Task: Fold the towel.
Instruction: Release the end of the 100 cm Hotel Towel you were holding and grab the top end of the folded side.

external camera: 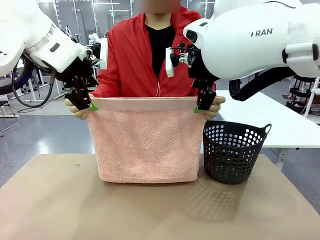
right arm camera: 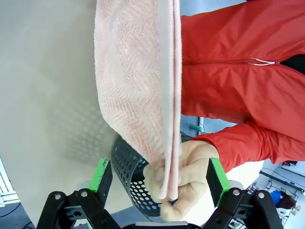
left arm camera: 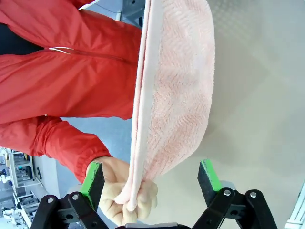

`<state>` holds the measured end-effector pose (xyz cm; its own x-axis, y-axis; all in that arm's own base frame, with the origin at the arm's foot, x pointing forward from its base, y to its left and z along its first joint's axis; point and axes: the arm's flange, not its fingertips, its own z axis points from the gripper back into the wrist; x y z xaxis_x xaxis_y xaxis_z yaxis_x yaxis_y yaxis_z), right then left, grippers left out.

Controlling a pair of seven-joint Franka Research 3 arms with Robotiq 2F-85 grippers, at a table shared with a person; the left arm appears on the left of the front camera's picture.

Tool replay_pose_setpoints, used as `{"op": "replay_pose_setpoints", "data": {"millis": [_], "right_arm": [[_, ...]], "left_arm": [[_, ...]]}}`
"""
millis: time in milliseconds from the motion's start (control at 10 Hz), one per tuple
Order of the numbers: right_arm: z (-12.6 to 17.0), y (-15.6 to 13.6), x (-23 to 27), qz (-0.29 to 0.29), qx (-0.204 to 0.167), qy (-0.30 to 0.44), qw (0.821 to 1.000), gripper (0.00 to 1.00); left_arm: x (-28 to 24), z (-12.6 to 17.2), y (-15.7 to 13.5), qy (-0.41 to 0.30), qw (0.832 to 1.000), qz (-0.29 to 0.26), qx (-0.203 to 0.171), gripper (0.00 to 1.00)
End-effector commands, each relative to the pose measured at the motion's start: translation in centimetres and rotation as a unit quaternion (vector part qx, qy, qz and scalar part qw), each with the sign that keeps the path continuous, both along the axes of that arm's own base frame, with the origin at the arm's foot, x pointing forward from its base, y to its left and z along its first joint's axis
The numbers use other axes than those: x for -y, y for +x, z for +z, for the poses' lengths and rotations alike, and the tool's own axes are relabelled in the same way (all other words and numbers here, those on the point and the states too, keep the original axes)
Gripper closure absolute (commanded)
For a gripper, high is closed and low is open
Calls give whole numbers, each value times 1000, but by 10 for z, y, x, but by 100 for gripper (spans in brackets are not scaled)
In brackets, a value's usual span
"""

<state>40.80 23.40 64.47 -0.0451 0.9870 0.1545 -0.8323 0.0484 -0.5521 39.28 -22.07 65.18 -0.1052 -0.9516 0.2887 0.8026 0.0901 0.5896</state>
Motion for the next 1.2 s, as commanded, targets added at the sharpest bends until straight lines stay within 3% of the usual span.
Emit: {"op": "replay_pose_setpoints", "data": {"millis": [0, 500, 600, 700, 800, 900, 1000, 1100], "right_arm": [[0, 19, -2, 6, -6, -14, 1000, 0], [-21, 56, 0, 0, -66, -2, 998, 0], [-24, 59, 1, -3, -70, 0, 998, 17], [-25, 59, 2, -5, -72, -1, 997, 60], [-25, 59, 2, -6, -71, -3, 997, 76], [-24, 59, 1, -8, -71, -4, 997, 100], [-25, 60, 1, -11, -72, -4, 997, 100], [-25, 60, 1, -10, -72, -3, 997, 100]], "left_arm": [[7, 6, 22, 6, 999, -14, -39, 0], [12, -20, 75, 19, 996, -5, -91, 0], [10, -27, 81, 20, 995, 7, -99, 16], [9, -30, 81, 24, 994, 5, -105, 59], [8, -31, 80, 25, 994, 4, -104, 76], [8, -31, 79, 25, 994, 2, -105, 64], [7, -32, 76, 24, 993, -3, -112, 100], [7, -32, 75, 23, 994, -6, -111, 100]]}}
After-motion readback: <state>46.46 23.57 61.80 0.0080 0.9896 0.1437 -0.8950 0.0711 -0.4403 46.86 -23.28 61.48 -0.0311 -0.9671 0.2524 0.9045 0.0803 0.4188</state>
